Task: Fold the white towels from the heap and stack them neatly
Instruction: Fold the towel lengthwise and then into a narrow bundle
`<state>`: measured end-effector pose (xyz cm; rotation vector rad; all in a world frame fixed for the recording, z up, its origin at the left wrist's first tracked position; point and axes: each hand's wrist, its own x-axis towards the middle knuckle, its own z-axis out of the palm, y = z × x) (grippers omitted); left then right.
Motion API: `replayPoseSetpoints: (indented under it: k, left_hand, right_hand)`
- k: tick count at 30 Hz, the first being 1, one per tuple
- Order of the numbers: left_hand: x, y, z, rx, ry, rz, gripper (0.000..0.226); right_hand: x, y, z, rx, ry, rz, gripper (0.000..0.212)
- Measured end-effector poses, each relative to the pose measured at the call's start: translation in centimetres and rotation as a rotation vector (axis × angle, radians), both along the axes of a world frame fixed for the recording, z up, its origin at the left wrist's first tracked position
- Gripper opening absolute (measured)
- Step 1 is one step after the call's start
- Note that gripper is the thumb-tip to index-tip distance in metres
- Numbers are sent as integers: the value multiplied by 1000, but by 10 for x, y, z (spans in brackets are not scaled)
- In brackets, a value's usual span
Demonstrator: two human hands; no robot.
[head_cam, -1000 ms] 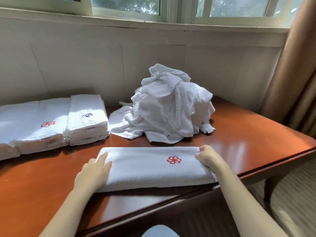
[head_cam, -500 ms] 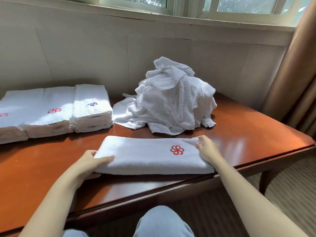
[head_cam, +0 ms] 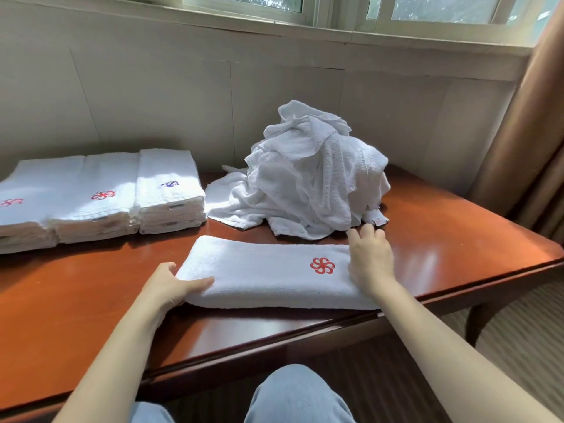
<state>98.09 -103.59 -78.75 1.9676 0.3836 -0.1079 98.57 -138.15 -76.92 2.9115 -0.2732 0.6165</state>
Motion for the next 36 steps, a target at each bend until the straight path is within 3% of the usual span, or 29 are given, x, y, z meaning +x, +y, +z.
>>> replayPoseSetpoints:
  k: [2,3,5,7,13,16,20,23,26,29,30,32,34,36]
  left_hand:
    - [3,1,-2,56,2,11,93]
    - [4,0,-3,73,11,-1,88]
    - [4,-1,-4,95,25,-14,77]
    - [5,-2,-4,110,17,-5,71]
    - [8,-4,-6,159,-102,63,97]
    - [12,-11,-4,180,-191,170,97]
    - [13,-22,3,-14,-255,475,82]
    - [13,-31,5,-203,-155,524,80]
    - [-2,-56,3,-406,-120,383,98]
    - [-22,-80,-4,-174,-147,201,106]
    - [-23,-80,-8,-97,-175,164,103]
    - [-16,-70,-8,-169,-208,138,89]
    - [-6,-52,-8,-227,-256,178,69]
    - [1,-34,-5,-240,-314,233,58]
  right_hand:
    - [2,27,10,6,-90,269,27]
    - [1,44,12,81,-41,414,34]
    - [-7,82,5,184,241,635,50]
    - [-16,111,-13,142,471,720,55]
    - [-20,92,-21,295,579,601,51]
    - [-7,67,-8,275,702,523,52]
    - [21,37,18,363,717,340,42]
    - [39,41,19,366,733,350,68]
    - [61,62,20,574,767,454,77]
    - [87,78,21,663,795,406,53]
    - [93,81,22,707,815,396,45]
    - [99,81,23,932,885,398,43]
    - [100,79,22,1254,989,495,58]
    - [101,83,18,1444,1125,653,73]
